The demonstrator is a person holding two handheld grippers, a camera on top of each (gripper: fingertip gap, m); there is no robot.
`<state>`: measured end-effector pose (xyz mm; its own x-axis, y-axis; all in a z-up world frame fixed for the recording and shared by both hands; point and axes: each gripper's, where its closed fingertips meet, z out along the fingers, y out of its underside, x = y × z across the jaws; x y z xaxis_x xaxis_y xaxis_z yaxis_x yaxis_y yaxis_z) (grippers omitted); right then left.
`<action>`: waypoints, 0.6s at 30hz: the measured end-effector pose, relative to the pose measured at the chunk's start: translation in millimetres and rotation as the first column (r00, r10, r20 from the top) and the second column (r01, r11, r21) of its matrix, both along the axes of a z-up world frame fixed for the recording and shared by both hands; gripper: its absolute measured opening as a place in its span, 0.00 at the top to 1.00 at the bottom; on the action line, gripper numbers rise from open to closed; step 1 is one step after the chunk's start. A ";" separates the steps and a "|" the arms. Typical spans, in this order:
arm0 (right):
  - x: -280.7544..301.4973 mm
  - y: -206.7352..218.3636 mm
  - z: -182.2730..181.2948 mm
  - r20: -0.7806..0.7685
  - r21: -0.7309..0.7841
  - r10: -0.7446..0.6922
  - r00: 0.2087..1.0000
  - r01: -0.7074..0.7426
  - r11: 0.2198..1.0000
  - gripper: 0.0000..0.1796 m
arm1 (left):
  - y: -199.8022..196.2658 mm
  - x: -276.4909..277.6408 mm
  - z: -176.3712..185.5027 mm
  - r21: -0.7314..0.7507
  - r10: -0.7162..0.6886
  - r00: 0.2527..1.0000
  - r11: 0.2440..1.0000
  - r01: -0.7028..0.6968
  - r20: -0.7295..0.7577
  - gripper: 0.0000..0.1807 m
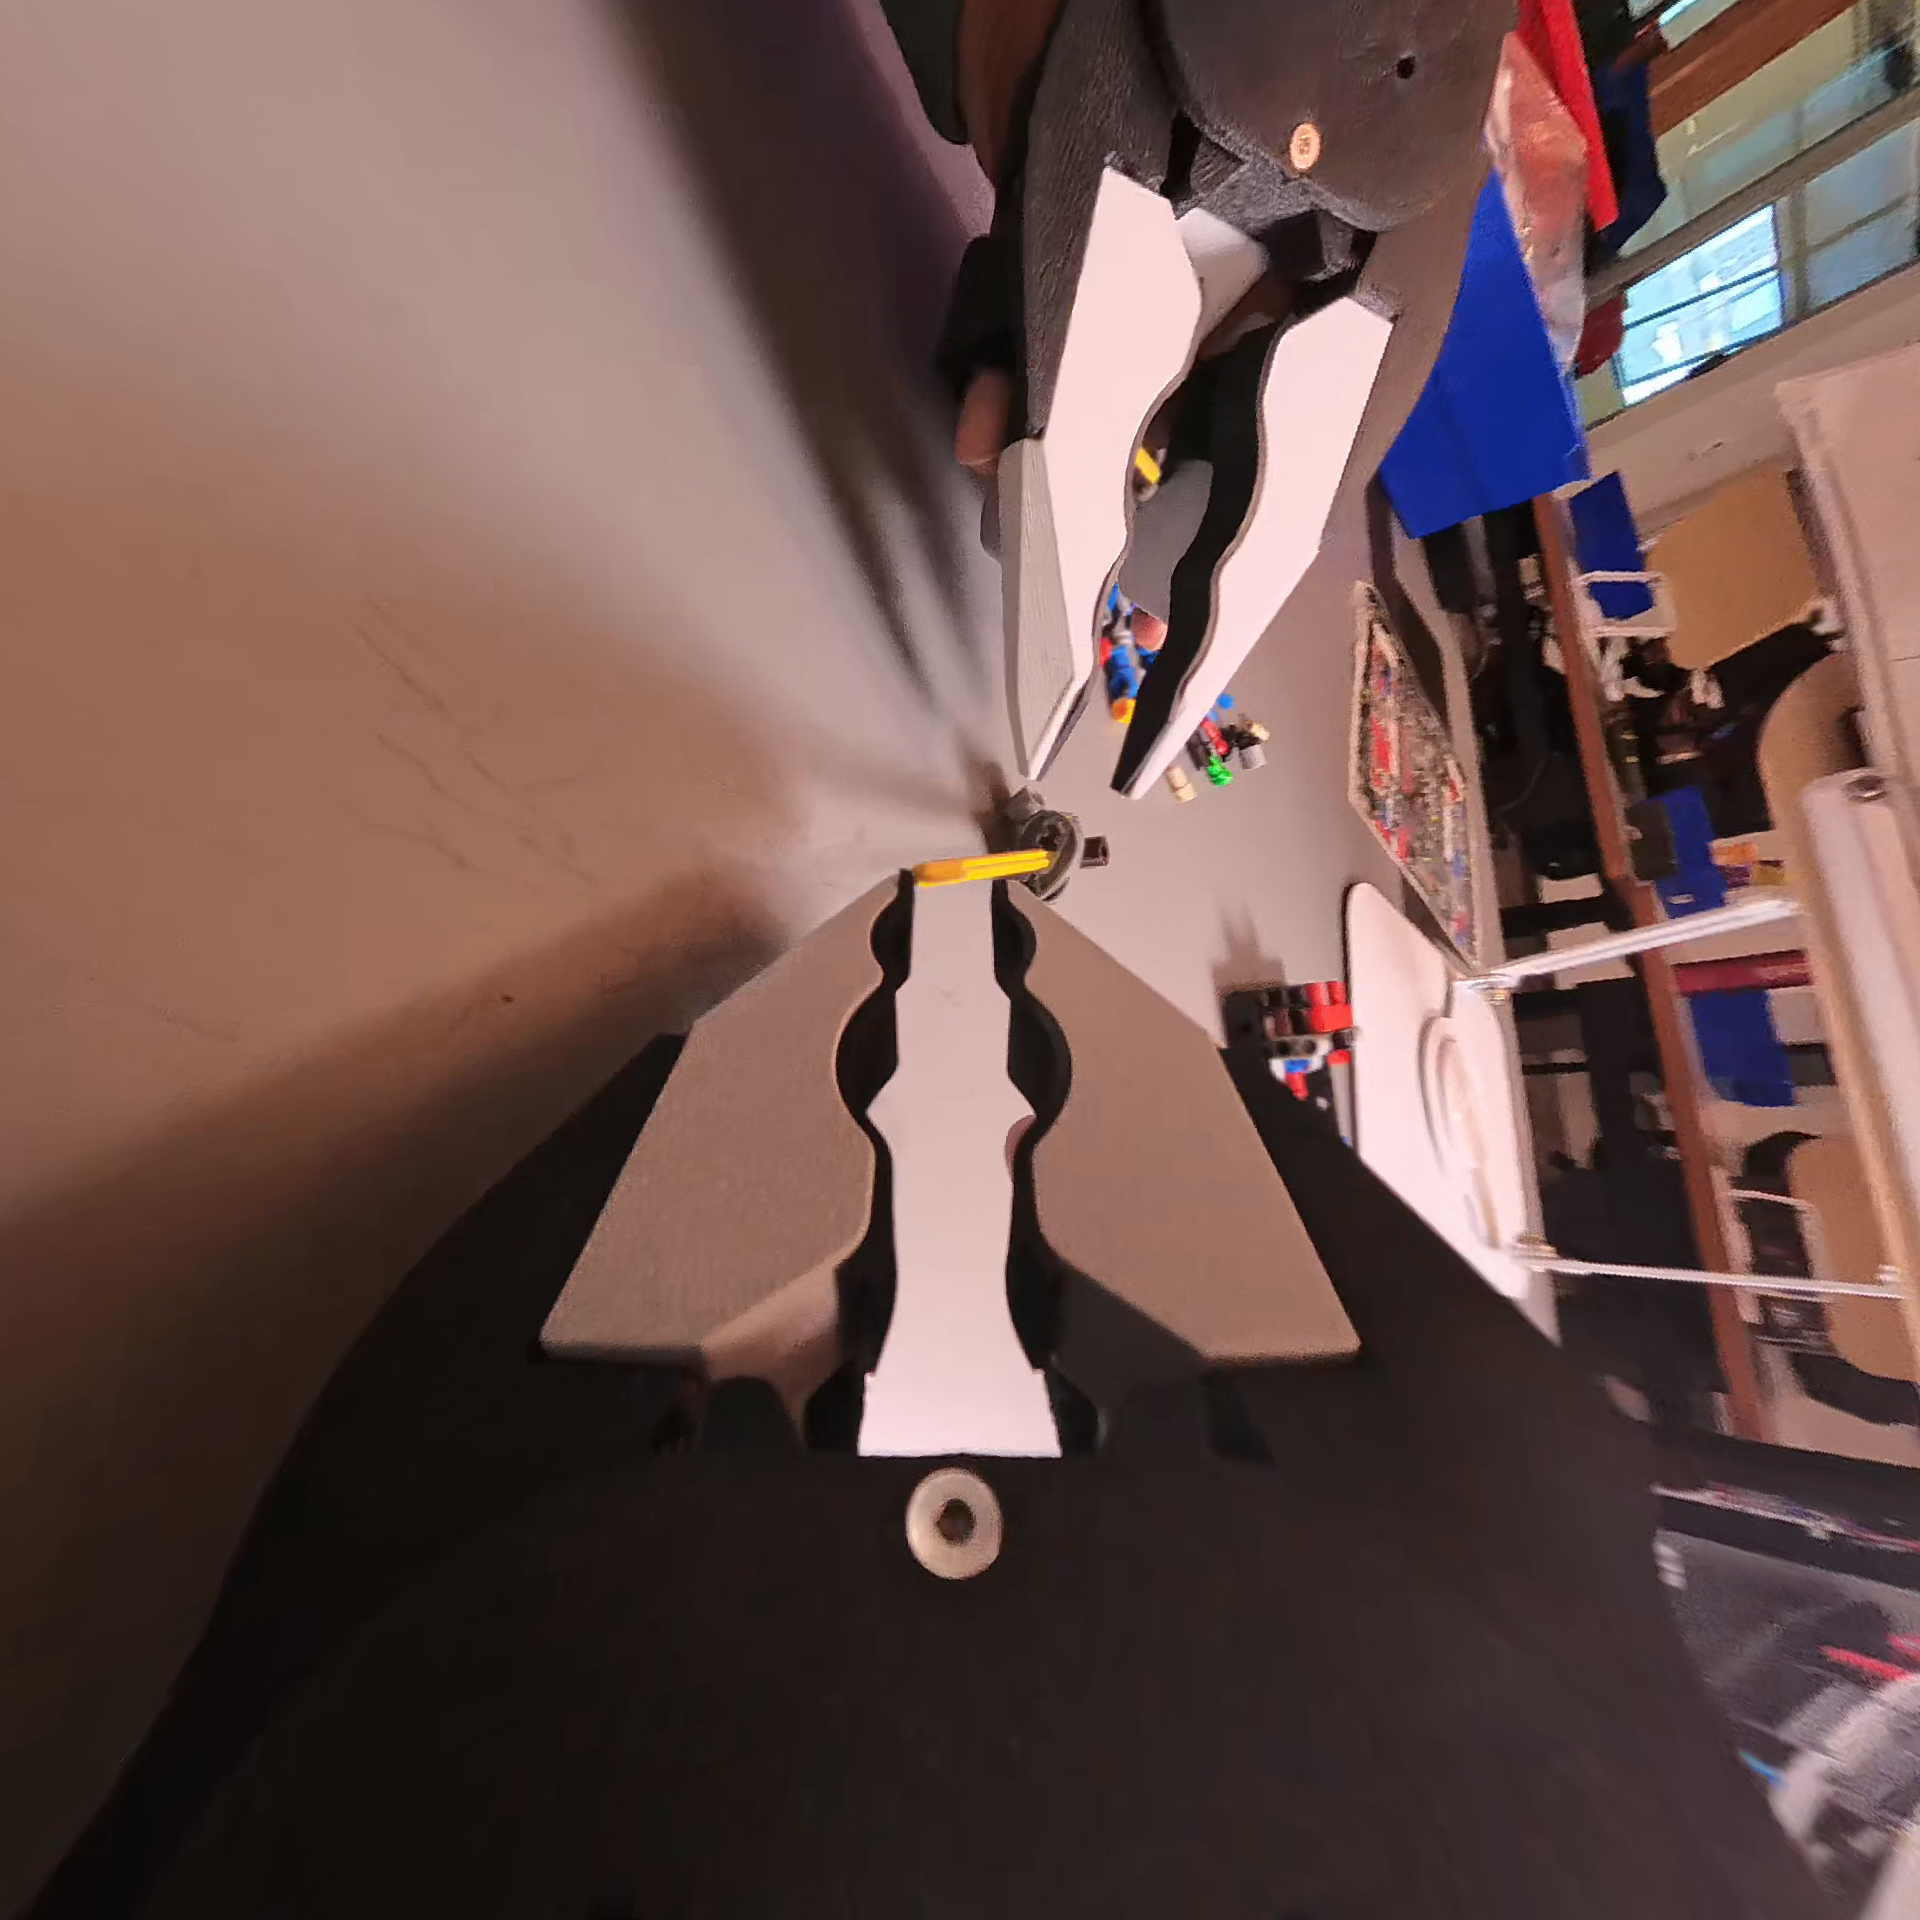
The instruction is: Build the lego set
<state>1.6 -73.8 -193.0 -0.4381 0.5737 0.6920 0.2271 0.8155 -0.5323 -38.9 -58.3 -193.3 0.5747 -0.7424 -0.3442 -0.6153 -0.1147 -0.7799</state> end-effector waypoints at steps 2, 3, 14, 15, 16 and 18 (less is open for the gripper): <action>3.6 -1.6 3.6 0.018 -0.104 0.008 1.000 -0.006 0.995 0.89 | -0.3 -0.1 -1.6 -0.008 0.000 1.000 1.000 0.000 -0.004 0.90; 7.0 -0.5 8.2 0.027 -0.169 0.010 1.000 -0.005 0.986 0.88 | 0.0 -1.0 -1.0 -0.008 0.004 1.000 1.000 -0.004 -0.002 0.90; 112.0 121.4 -0.8 0.384 -0.406 -0.316 0.868 0.466 0.786 0.87 | 4.0 -1.4 7.5 -0.004 0.027 0.998 1.000 -0.027 0.062 0.92; 117.6 121.3 -3.7 0.413 -0.412 -0.311 0.856 0.480 0.774 0.87 | 4.2 -1.0 7.4 -0.006 0.029 0.997 1.000 -0.029 0.066 0.92; 122.3 118.1 -5.8 0.446 -0.427 -0.293 0.846 0.489 0.761 0.86 | 4.4 -0.8 7.0 -0.007 0.031 0.997 1.000 -0.031 0.067 0.92; 129.1 111.3 -9.5 0.497 -0.446 -0.256 0.829 0.497 0.745 0.85 | 5.1 -1.3 6.1 -0.008 0.036 0.997 0.999 -0.035 0.062 0.92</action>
